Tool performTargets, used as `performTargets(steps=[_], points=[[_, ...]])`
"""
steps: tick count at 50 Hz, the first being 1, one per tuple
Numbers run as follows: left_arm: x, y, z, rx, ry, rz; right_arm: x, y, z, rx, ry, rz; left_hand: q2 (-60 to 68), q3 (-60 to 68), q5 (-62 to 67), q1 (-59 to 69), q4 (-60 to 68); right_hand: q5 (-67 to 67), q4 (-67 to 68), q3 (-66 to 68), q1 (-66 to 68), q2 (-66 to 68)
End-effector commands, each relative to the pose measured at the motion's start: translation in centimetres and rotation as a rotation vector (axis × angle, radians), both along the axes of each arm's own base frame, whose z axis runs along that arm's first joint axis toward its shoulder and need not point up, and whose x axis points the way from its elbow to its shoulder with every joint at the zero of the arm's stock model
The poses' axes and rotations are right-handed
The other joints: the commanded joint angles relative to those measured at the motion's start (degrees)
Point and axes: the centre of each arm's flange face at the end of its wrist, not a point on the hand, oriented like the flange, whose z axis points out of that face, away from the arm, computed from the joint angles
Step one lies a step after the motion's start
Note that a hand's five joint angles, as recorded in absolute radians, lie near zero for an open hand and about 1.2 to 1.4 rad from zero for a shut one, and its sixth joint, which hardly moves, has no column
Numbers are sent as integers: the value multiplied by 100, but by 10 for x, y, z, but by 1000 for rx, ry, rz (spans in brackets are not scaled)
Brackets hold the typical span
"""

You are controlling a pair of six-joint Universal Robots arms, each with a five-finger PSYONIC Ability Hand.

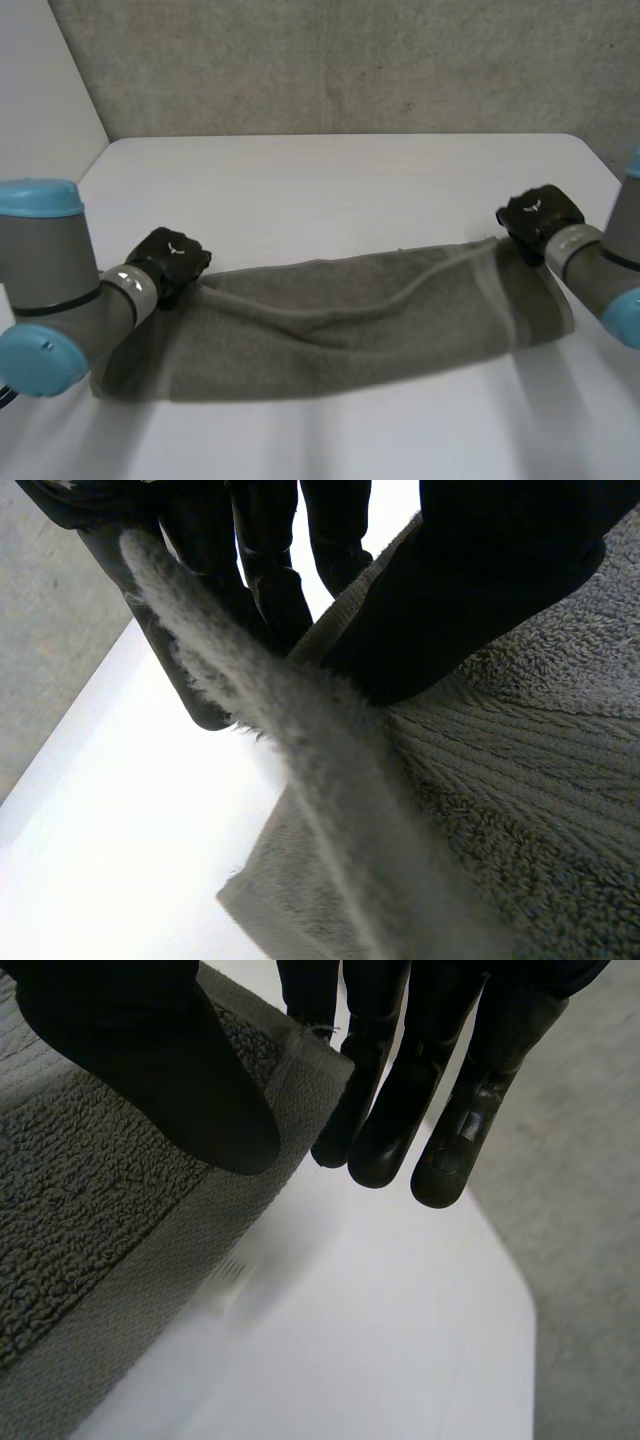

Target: Fold the laundry

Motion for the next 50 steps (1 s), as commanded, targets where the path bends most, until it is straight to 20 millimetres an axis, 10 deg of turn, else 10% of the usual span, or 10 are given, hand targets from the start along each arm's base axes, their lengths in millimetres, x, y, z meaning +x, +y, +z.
performTargets(steps=[1,30,32,33,34,50], points=[[5,-19,-10,-18,-48,98,21,-23,-7,-126,-42,13,1021,1028,1040,1163,1023,1319,1170,1174,2433,1229],[3,-29,-8,-74,-42,110,31,-31,-30,-140,45,-62,1021,1028,1040,1163,1023,1042,893,897,2156,952],[3,-29,-8,-77,-42,112,31,-32,-28,-144,42,-64,653,660,672,795,655,-1282,-1431,-1427,-168,-1372],[3,-29,-8,-76,-41,114,31,-32,-25,-149,32,-68,-1761,-1754,-1742,-1620,-1759,-5045,-5194,-5191,-3932,-5136],[4,-28,-8,-76,-46,117,32,-31,-21,-151,16,-70,-4883,-4876,-4864,-4741,-4881,-5681,-5830,-5826,-4567,-5771],[9,9,44,-142,113,156,6,11,46,-73,-162,50,-5974,-5967,-5955,-5833,-5972,-5681,-5830,-5826,-4567,-5771]])
